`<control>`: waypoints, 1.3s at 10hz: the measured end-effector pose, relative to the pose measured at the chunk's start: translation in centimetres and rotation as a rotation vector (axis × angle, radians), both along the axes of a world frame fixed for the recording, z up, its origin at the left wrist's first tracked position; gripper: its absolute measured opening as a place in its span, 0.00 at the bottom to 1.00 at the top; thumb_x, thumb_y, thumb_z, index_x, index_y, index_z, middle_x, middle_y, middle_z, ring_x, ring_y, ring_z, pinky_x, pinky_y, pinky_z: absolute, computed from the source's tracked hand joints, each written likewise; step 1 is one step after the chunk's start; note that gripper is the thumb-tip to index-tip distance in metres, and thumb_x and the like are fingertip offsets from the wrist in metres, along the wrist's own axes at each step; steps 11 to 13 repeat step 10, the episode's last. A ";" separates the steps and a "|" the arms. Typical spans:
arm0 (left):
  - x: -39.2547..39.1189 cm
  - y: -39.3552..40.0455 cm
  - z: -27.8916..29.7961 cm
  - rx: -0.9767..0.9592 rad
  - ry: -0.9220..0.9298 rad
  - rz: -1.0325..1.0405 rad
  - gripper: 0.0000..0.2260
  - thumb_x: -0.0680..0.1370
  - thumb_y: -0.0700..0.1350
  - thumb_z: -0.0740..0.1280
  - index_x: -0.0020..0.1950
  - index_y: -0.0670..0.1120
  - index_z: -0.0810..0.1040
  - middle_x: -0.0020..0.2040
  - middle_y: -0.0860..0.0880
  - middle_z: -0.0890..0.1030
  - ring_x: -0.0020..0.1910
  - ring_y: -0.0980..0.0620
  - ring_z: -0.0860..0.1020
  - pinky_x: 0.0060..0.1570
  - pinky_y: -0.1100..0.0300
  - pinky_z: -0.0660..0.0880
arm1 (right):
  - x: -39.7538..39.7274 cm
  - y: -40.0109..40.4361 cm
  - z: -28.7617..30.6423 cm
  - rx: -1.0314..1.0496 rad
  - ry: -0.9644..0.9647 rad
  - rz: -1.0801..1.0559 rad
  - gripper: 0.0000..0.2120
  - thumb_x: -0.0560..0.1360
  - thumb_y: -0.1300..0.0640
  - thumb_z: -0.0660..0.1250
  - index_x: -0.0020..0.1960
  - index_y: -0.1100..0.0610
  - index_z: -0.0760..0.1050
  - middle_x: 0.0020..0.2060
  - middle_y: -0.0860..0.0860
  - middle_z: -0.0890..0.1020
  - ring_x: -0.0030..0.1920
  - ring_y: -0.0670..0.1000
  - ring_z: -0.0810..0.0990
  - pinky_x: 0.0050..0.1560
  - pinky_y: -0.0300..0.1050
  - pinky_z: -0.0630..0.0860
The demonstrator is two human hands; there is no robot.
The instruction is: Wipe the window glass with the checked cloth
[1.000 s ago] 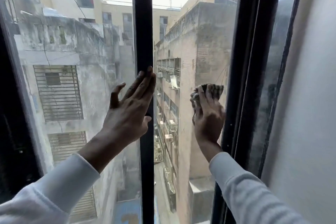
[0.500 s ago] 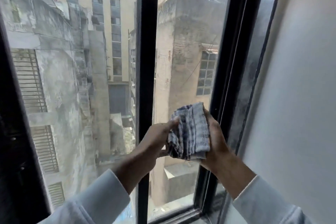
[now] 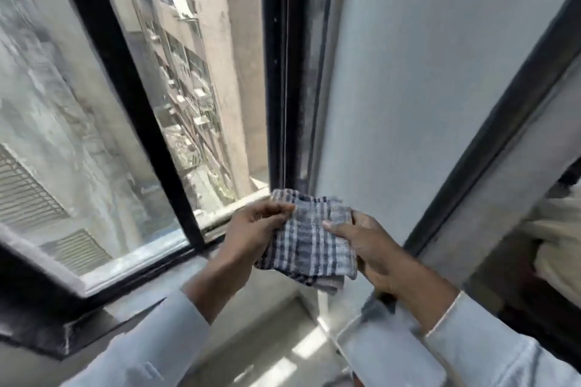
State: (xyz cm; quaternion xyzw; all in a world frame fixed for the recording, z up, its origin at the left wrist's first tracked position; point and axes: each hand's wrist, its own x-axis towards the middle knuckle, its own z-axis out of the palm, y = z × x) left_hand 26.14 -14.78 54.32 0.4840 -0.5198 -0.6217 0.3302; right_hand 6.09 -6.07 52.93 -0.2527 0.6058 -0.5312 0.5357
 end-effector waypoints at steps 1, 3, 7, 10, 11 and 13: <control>-5.4 5.4 -9.9 0.161 -0.139 -0.097 0.16 0.81 0.34 0.71 0.49 0.53 0.92 0.49 0.50 0.92 0.40 0.58 0.88 0.40 0.66 0.82 | -4.5 6.8 -10.1 0.177 0.069 -0.076 0.15 0.82 0.62 0.75 0.68 0.57 0.81 0.59 0.60 0.91 0.59 0.62 0.90 0.61 0.65 0.87; -15.8 13.4 -27.9 0.346 -0.187 -0.247 0.28 0.79 0.26 0.58 0.65 0.54 0.83 0.70 0.45 0.84 0.65 0.47 0.85 0.53 0.58 0.85 | -13.2 15.3 -26.7 0.266 0.305 0.006 0.41 0.80 0.78 0.67 0.81 0.43 0.64 0.75 0.57 0.79 0.68 0.57 0.81 0.63 0.47 0.83; -25.4 16.3 -52.1 0.087 -0.474 -0.543 0.35 0.77 0.26 0.61 0.82 0.46 0.75 0.82 0.45 0.71 0.83 0.41 0.69 0.74 0.60 0.71 | -21.5 18.9 -49.8 0.474 0.574 0.034 0.41 0.82 0.69 0.68 0.88 0.47 0.57 0.81 0.53 0.74 0.79 0.54 0.74 0.77 0.46 0.71; -22.2 16.2 -56.3 -0.447 -0.925 -0.710 0.36 0.85 0.50 0.65 0.91 0.52 0.54 0.92 0.46 0.53 0.91 0.42 0.52 0.87 0.42 0.55 | -19.2 17.5 -53.5 0.503 1.027 0.379 0.33 0.88 0.60 0.59 0.89 0.52 0.52 0.90 0.54 0.56 0.90 0.56 0.50 0.89 0.54 0.50; -22.2 16.2 -56.3 -0.447 -0.925 -0.710 0.36 0.85 0.50 0.65 0.91 0.52 0.54 0.92 0.46 0.53 0.91 0.42 0.52 0.87 0.42 0.55 | -19.2 17.5 -53.5 0.503 1.027 0.379 0.33 0.88 0.60 0.59 0.89 0.52 0.52 0.90 0.54 0.56 0.90 0.56 0.50 0.89 0.54 0.50; -22.2 16.2 -56.3 -0.447 -0.925 -0.710 0.36 0.85 0.50 0.65 0.91 0.52 0.54 0.92 0.46 0.53 0.91 0.42 0.52 0.87 0.42 0.55 | -19.2 17.5 -53.5 0.503 1.027 0.379 0.33 0.88 0.60 0.59 0.89 0.52 0.52 0.90 0.54 0.56 0.90 0.56 0.50 0.89 0.54 0.50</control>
